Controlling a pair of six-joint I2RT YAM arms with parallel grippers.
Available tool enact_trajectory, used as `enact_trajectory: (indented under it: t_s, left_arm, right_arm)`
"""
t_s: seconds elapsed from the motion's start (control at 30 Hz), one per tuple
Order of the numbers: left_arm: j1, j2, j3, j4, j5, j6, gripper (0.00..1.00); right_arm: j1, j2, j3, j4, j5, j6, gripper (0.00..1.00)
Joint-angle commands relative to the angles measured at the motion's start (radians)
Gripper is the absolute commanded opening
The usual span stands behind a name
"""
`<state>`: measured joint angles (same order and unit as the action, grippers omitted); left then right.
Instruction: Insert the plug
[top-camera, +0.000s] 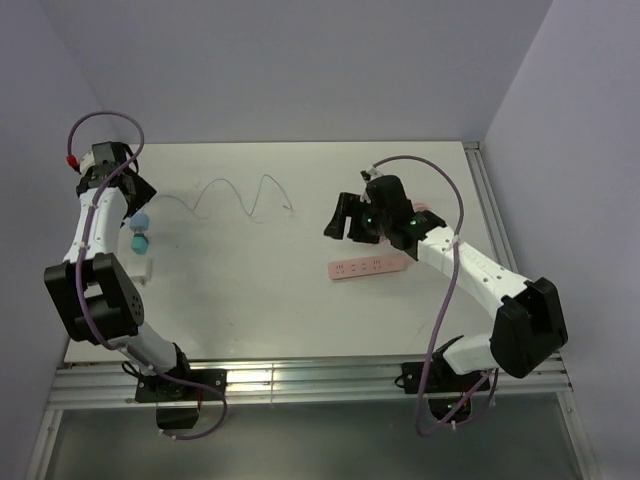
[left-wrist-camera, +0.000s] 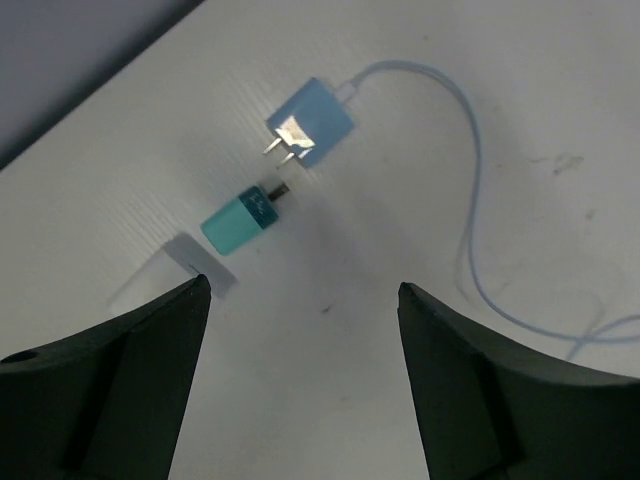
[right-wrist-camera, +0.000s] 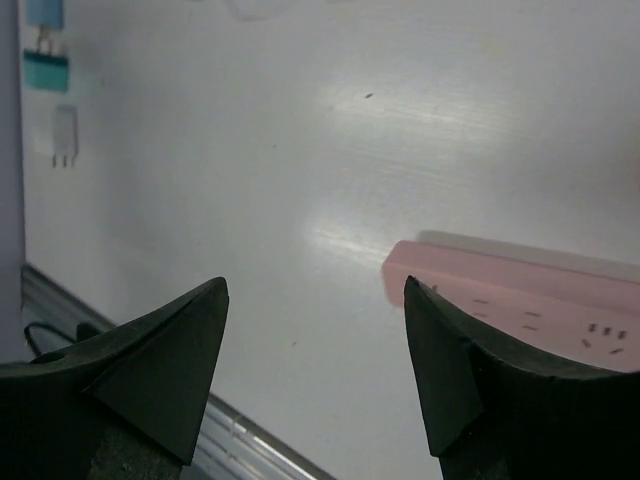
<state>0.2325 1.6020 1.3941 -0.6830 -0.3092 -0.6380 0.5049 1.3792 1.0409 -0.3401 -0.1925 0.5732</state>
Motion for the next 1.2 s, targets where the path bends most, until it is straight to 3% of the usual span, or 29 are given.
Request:
enact_trajectory:
  t_s: [0.0, 0.17, 0.5, 0.7, 1.17]
  left_arm:
    - [0.019, 0.042, 0.055, 0.062, -0.065, 0.109, 0.82]
    - [0.028, 0.176, 0.114, 0.077, 0.001, 0.271, 0.89]
    - [0.044, 0.331, 0.139, 0.121, -0.039, 0.517, 0.82]
    - [0.079, 0.326, 0.088, 0.207, 0.015, 0.553, 0.80]
    - [0.087, 0.455, 0.161, 0.223, 0.114, 0.598, 0.73]
  right_arm:
    - [0.069, -0.057, -0.042, 0.032, -0.068, -0.021, 0.78]
    - [0.144, -0.109, -0.111, 0.108, -0.159, -0.021, 0.78]
    - [0.170, -0.111, -0.196, 0.151, -0.203, -0.072, 0.78]
    - [0.170, -0.124, -0.220, 0.177, -0.240, -0.078, 0.78]
    - [0.173, -0.094, -0.213, 0.174, -0.240, -0.088, 0.78]
